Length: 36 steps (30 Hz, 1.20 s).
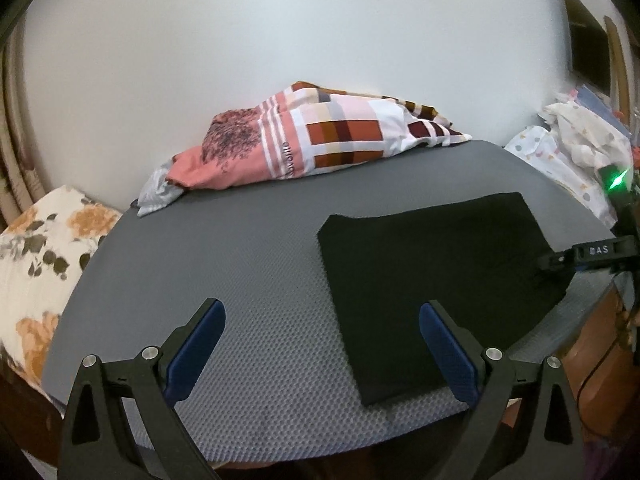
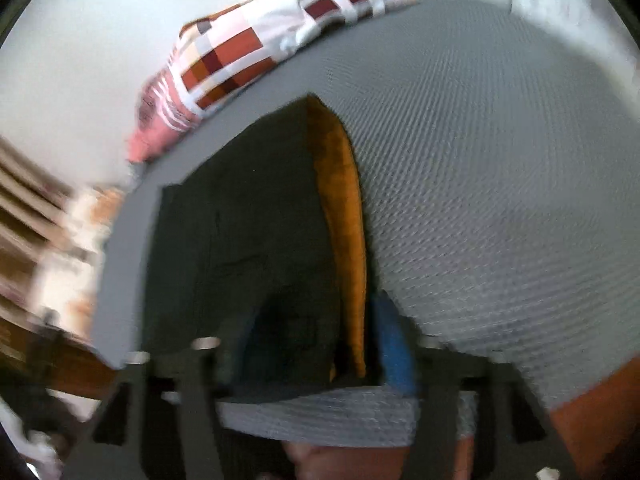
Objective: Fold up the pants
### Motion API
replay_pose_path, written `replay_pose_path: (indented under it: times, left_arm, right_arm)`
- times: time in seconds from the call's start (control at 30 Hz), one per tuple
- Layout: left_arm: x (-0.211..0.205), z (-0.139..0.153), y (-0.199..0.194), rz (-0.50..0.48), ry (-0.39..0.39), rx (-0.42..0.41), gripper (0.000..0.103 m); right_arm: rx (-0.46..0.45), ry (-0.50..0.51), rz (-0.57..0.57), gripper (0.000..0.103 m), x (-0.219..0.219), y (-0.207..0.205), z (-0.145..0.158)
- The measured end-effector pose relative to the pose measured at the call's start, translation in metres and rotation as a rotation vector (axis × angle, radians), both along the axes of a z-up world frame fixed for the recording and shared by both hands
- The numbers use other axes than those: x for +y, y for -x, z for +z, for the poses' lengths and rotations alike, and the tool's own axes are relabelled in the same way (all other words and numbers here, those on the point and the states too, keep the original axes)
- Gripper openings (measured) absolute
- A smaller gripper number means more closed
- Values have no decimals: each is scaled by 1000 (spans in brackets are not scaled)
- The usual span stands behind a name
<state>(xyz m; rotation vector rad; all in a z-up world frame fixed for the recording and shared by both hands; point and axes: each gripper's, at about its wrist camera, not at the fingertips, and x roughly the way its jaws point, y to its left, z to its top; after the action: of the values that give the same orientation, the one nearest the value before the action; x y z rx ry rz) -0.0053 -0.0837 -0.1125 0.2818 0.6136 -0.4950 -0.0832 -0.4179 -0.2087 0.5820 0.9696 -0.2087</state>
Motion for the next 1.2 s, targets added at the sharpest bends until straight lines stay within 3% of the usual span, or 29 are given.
replay_pose_path:
  times: [0.13,0.33,0.43,0.67,1.2]
  left_arm:
    - [11,-3,2,23,-9,-10,97]
    - [19,-5,-2,45,10,21,97]
    - [22,-1,-2,46,19,11,97]
    - [22,4,0,47,17,-16,97]
    - [19,5,2,41,14,-12,97]
  right_arm:
    - [-59,281,45,71,36,8,53]
    - [-183,536,107,75,89,16,128]
    - [-211,607,130,75,108,16,152]
    - [-237,678,154,75,133,16,180]
    - [-219,678,173,76,145,9,182]
